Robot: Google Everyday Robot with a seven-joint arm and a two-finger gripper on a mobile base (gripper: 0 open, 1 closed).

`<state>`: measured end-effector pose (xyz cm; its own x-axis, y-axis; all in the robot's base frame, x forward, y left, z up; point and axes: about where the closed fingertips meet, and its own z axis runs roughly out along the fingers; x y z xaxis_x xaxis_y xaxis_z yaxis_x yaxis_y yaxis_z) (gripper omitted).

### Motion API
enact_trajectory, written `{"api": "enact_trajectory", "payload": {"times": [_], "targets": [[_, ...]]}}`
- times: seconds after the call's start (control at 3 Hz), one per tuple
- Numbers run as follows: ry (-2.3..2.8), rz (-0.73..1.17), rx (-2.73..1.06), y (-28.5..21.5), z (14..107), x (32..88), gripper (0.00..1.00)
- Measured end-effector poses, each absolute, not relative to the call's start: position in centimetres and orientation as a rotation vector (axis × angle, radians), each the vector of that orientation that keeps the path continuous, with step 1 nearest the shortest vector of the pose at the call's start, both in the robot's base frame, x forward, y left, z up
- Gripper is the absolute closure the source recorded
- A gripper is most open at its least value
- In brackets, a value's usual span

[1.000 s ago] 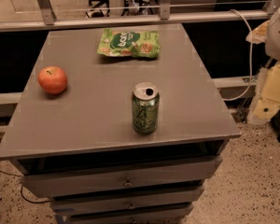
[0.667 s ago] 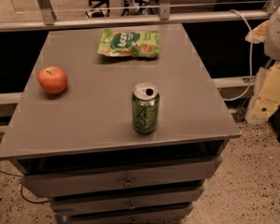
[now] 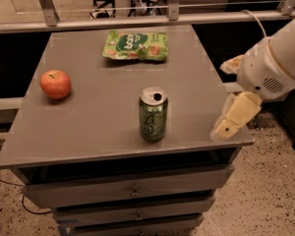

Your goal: Knock green can over

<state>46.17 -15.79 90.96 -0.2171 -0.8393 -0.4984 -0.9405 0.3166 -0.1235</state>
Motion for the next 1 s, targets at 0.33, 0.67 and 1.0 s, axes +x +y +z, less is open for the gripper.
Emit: {"api": "enact_trajectory", "payload": {"times": [0.33, 0.67, 1.0], "targets": [[2.010, 0.525, -1.462, -11.8, 88.9, 47.2, 0.00], [1.890, 0.699, -1.361, -8.3, 89.2, 47.6, 0.00], [1.785, 0.789, -1.294, -5.1, 89.9, 48.1, 0.00]]}}
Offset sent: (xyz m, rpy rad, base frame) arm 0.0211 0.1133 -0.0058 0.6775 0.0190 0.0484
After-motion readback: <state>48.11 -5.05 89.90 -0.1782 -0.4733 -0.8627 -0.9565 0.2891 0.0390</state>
